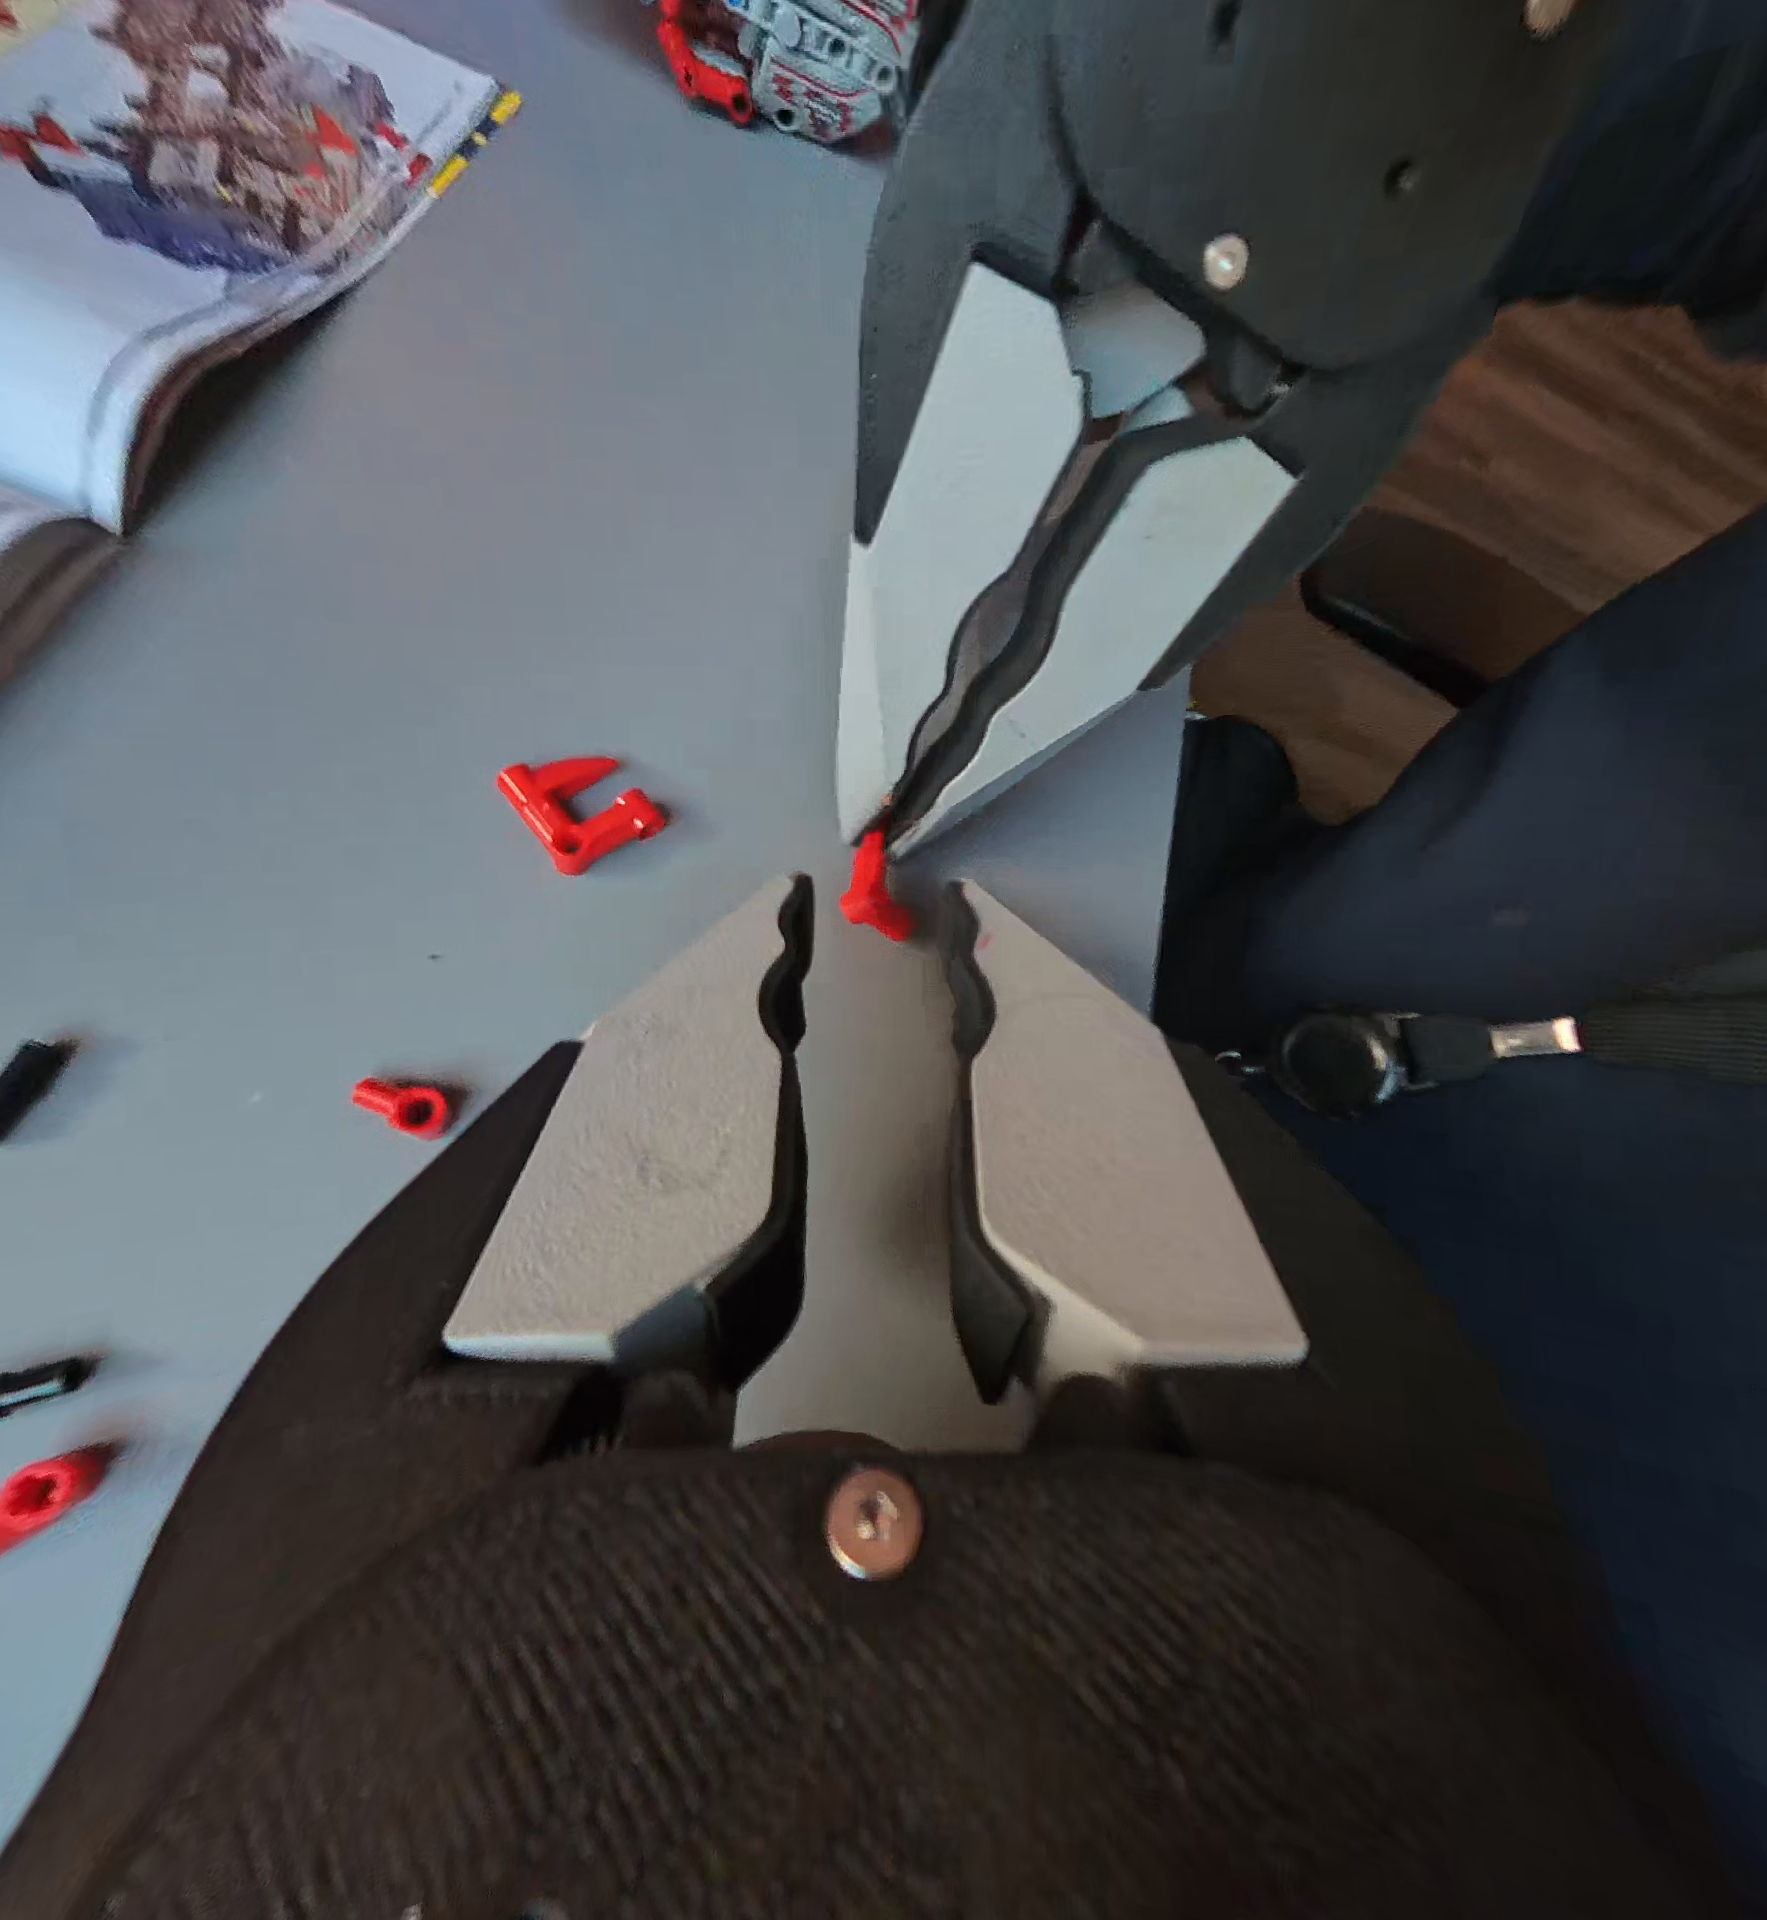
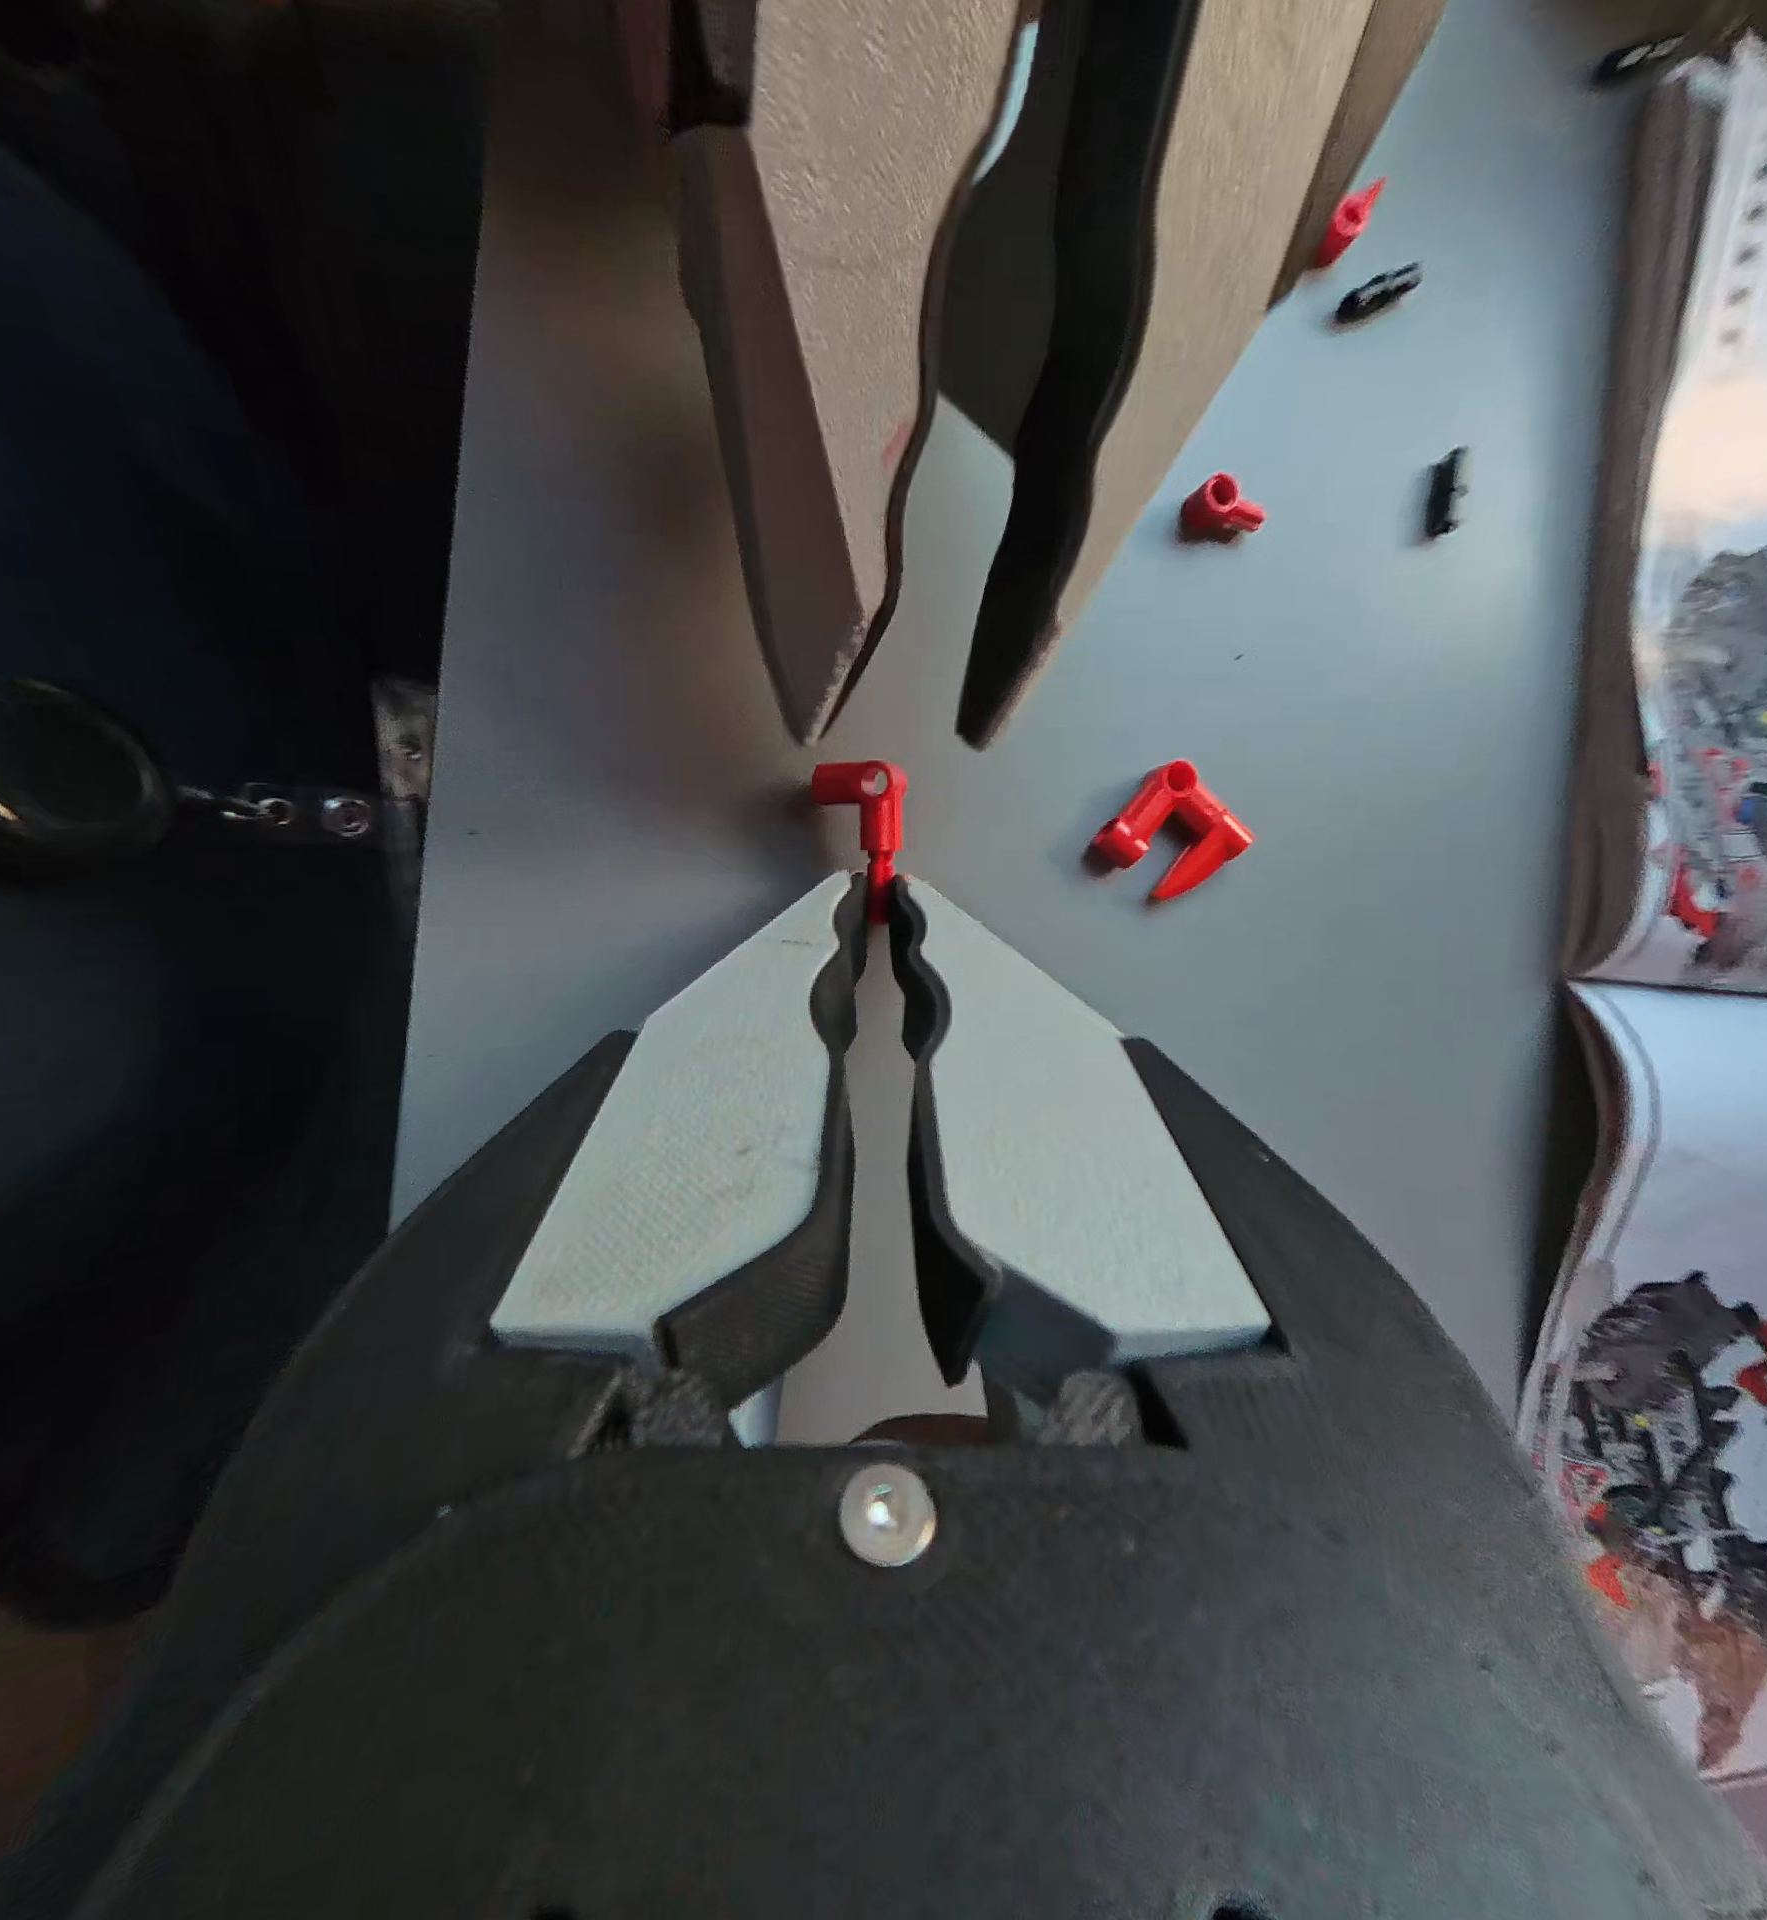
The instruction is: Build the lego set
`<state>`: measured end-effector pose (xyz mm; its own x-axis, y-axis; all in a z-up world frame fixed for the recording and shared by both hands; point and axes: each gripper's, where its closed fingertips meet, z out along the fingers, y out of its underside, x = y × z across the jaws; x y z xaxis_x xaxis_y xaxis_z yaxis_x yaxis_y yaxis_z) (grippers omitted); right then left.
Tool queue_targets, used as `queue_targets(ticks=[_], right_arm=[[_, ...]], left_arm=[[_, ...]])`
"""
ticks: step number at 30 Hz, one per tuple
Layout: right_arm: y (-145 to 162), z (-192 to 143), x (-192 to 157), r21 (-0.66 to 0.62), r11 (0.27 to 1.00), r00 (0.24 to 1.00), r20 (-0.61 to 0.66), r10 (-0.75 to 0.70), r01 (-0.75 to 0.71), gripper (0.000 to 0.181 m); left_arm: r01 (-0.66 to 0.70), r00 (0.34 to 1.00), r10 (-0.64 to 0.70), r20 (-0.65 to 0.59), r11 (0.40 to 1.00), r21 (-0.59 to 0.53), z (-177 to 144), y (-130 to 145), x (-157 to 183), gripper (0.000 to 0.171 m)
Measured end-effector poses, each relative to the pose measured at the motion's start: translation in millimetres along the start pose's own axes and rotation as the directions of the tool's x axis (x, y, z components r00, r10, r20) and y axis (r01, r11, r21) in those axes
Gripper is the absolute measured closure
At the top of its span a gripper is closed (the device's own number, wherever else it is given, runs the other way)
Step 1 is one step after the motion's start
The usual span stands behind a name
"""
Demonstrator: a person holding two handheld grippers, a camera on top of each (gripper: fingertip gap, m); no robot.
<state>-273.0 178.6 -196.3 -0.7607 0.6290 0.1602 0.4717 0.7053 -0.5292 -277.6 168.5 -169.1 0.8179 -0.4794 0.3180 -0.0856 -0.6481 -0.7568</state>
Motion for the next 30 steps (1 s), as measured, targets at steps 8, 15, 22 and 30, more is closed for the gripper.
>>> queue_targets(ticks=[8,15,22,30], right_arm=[[-2,-1,9,0.034,0.971,0.923,-0.319,-0.215,0.238,0.181],[-1,-2,11,0.03,0.95,0.873,-0.404,-0.273,0.31,0.181],[1,-6,16,0.011,0.948,0.859,-0.426,-0.282,0.317,0.181],[-8,-9,14,-0.02,0.924,0.791,-0.509,-0.338,0.382,0.181]], left_arm=[[0.094,0.994,-0.099,-0.049,0.992,-0.083,17,10,0,0.153],[0.119,0.992,-0.122,-0.034,0.99,-0.076,19,10,-4,0.165],[0.039,0.999,-0.038,0.006,0.997,-0.07,16,9,-6,0.165],[-0.073,0.987,0.062,0.151,0.995,0.066,6,-8,-6,0.166]])
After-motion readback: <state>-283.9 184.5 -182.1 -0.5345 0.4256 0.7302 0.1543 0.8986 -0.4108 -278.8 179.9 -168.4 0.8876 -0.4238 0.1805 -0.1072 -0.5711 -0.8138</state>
